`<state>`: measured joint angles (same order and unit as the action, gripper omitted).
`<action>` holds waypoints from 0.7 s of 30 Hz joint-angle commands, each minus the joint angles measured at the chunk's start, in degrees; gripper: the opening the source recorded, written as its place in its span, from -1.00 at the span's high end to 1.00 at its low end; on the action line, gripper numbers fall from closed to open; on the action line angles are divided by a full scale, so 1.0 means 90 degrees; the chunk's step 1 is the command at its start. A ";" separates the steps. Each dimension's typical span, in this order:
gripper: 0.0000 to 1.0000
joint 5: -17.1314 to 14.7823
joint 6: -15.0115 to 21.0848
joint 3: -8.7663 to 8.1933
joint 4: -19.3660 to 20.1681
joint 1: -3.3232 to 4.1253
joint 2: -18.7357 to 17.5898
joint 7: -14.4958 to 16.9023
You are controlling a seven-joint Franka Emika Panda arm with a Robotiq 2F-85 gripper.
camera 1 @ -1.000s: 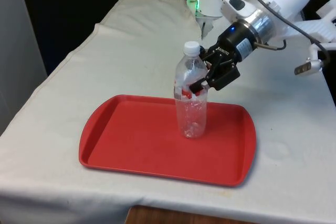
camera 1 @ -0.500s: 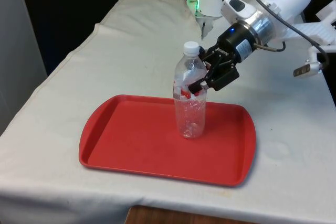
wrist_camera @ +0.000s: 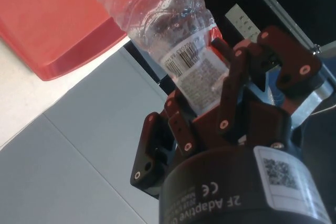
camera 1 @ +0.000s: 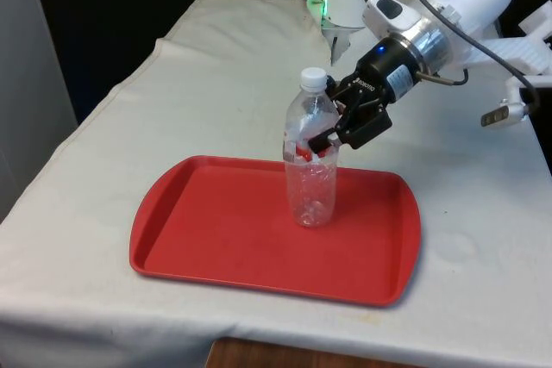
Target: Place the bottle upright on the tray.
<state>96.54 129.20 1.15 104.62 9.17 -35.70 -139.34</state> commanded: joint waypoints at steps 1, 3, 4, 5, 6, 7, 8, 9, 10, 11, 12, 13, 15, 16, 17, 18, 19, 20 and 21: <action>0.33 0.0000 -0.0006 0.0000 0.0000 0.0000 0.0000 0.0006; 0.31 -0.0006 0.0000 0.0000 -0.0006 0.0006 0.0000 0.0000; 0.28 -0.0006 -0.0006 0.0000 -0.0006 0.0006 0.0000 0.0000; 0.22 -0.0006 -0.0006 0.0006 -0.0006 0.0006 0.0000 0.0000; 0.07 -0.0006 -0.0013 0.0006 -0.0006 0.0006 0.0000 0.0000; 0.00 -0.0006 -0.0013 0.0006 -0.0006 0.0013 0.0000 0.0000; -0.10 -0.0006 -0.0019 0.0006 -0.0006 0.0013 0.0000 0.0000; -0.20 -0.0006 -0.0019 0.0006 -0.0006 0.0013 0.0000 0.0000; -0.30 -0.0006 -0.0025 0.0006 -0.0006 0.0013 0.0000 0.0006; -0.47 0.0000 -0.0045 0.0000 0.0000 0.0013 0.0000 0.0006; -0.47 -0.0006 -0.0025 0.0006 -0.0006 0.0013 0.0000 0.0006; -0.58 -0.0006 -0.0025 0.0006 -0.0006 0.0013 0.0000 0.0006; -0.88 -0.0006 -0.0032 0.0006 -0.0006 0.0013 0.0000 0.0006; -0.96 -0.0006 -0.0032 0.0006 -0.0006 0.0013 0.0000 0.0006; -1.00 -0.0006 -0.0032 0.0006 -0.0006 0.0013 0.0000 0.0006; -1.00 -0.0006 -0.0032 0.0006 -0.0006 0.0013 0.0000 0.0006; -1.00 -0.0006 -0.0032 0.0006 -0.0006 0.0013 0.0000 0.0006; -1.00 -0.0006 -0.0038 0.0006 -0.0006 0.0013 0.0000 0.0006; -1.00 0.0000 -0.0051 0.0000 0.0000 0.0013 0.0000 0.0013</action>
<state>96.54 128.74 1.15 104.62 9.28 -35.70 -139.23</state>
